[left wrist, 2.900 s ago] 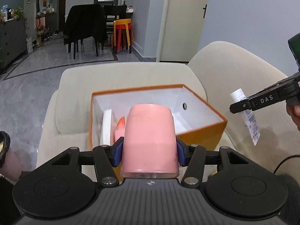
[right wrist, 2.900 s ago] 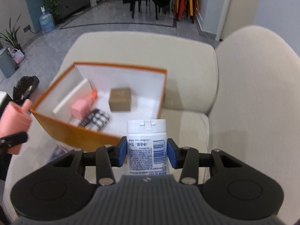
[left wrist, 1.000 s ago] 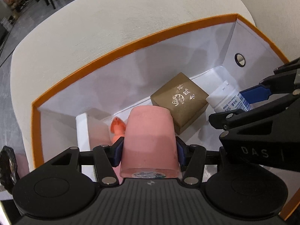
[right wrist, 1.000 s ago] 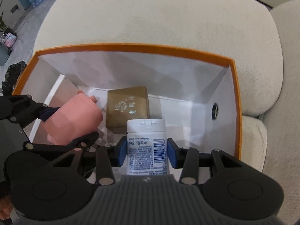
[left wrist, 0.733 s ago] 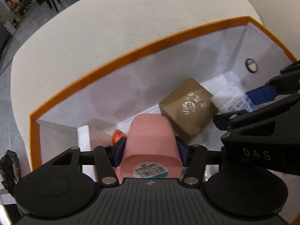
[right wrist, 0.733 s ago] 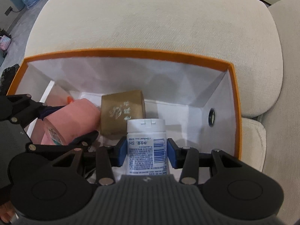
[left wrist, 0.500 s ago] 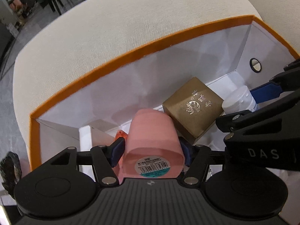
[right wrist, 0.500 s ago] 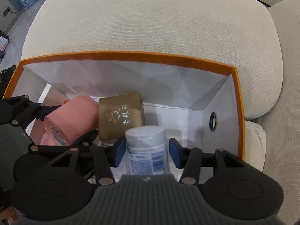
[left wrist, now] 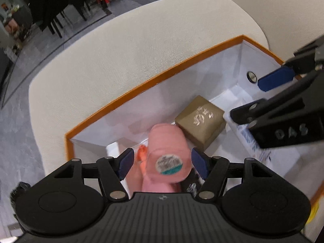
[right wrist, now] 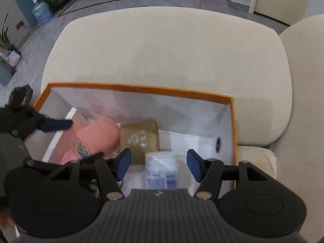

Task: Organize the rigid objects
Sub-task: 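Lower the white tube and pink cylinder into the box and open both tools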

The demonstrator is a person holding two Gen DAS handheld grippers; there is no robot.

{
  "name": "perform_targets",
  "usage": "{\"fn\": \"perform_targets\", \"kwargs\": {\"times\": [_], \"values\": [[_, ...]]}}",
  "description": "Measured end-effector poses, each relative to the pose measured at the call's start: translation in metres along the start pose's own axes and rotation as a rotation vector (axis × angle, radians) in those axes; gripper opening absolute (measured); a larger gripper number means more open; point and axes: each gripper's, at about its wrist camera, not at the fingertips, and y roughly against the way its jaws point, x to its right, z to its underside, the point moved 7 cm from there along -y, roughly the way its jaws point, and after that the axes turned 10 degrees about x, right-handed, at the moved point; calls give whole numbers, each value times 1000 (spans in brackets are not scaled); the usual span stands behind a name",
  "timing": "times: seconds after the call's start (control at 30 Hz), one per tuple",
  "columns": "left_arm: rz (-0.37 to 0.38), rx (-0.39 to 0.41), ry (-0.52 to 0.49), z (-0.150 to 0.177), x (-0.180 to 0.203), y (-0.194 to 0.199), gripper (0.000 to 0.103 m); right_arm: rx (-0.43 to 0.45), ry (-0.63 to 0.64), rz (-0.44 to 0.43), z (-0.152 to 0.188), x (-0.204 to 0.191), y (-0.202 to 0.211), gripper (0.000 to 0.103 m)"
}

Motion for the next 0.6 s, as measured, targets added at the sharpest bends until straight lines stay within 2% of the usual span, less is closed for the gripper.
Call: {"fn": "perform_targets", "kwargs": {"times": [0.1,0.23,0.4,0.53,0.57,0.6], "values": [[7,8,-27,4,3,5,74,-17,24,-22,5,1,5,50],[-53,-29,-54,11,-5,3,68,-52,38,-41,15,0,7,38],[-94,-53,-69,10,-6,-13,68,-122,81,-41,30,-6,-3,36],[-67,-86,-66,11,2,-28,67,-164,114,-29,38,-12,-20,37],[-49,-94,-67,12,7,-31,67,-164,122,-17,39,-12,-25,43],[-39,-104,-69,11,11,-36,67,-161,136,7,38,-11,-29,39]]}}
